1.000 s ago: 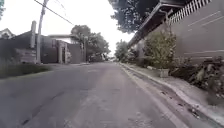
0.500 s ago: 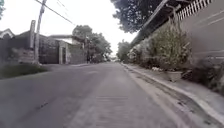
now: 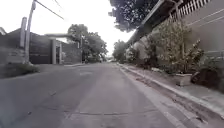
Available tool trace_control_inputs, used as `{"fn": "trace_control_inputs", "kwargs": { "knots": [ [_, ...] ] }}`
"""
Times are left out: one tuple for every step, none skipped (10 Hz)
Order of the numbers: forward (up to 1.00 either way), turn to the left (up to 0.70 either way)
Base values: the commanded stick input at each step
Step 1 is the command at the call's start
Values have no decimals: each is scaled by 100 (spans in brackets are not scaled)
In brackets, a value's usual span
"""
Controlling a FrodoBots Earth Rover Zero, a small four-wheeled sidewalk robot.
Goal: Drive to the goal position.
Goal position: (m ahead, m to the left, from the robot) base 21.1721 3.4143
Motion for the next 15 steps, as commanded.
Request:
{"fn": "trace_control_inputs", "kwargs": {
  "knots": [
    [100,0],
    [100,0],
    [100,0],
    [100,0],
    [100,-20],
    [100,-40],
    [100,-40],
    [100,-40],
    [100,-40],
    [100,-13],
    [100,0],
    [100,0],
    [100,0],
    [100,0],
    [100,0]
  ]
}}
